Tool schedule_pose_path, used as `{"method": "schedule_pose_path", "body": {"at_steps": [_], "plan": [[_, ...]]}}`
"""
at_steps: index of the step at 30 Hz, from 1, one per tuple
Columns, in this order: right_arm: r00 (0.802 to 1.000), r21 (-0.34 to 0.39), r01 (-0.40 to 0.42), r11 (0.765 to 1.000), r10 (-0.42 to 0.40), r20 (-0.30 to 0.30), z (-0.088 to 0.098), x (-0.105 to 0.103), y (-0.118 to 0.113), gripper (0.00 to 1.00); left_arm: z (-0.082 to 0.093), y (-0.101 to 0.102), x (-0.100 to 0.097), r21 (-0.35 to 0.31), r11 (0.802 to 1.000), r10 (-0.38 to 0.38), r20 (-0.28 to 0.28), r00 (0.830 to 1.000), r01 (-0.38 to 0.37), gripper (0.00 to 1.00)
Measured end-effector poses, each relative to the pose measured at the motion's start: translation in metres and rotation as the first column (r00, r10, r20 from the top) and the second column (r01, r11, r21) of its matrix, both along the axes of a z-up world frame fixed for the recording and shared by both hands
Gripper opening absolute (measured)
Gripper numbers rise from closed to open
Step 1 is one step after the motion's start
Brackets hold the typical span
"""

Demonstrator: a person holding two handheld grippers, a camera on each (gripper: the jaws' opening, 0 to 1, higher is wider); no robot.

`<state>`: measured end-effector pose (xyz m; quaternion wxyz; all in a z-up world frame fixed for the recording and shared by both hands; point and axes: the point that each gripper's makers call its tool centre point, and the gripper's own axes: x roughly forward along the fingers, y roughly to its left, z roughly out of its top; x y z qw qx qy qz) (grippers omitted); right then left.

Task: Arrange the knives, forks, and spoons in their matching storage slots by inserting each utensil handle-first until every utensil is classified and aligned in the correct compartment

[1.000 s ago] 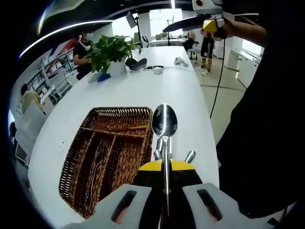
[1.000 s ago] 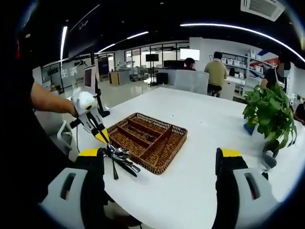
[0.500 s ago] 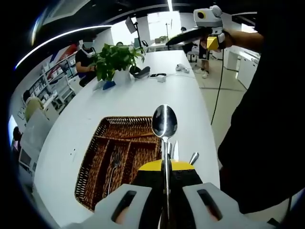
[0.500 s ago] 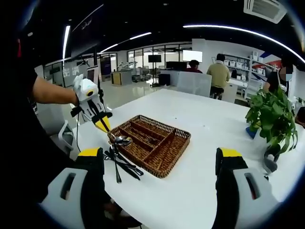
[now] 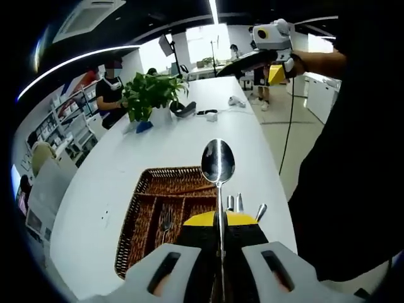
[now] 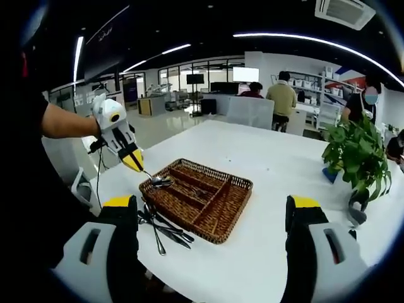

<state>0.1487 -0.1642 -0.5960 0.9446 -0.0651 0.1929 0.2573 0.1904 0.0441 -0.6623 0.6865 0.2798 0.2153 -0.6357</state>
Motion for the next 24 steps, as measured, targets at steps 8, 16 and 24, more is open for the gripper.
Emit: {"method": "schedule_pose_path", "body": {"at_steps": [8,16,24], "plan": [[1.000,-0.006,0.025,1.000,-0.025,0.006,0.002,-0.002,0.006,1.00,0.011,0.006,0.008,-0.030,1.000,0.001,0.021,1.000,0.000,0.00],[0.999,-0.006,0.044,0.999,-0.044,0.014,0.006,0.001,0.009,1.00,0.017,0.010,0.017,-0.036,0.999,-0.026,0.036,0.999,0.027,0.00],[0.998,-0.012,0.065,0.998,-0.065,0.000,0.005,-0.003,0.011,1.00,0.020,0.018,0.033,-0.046,0.998,-0.030,0.043,0.999,0.032,0.00]]}}
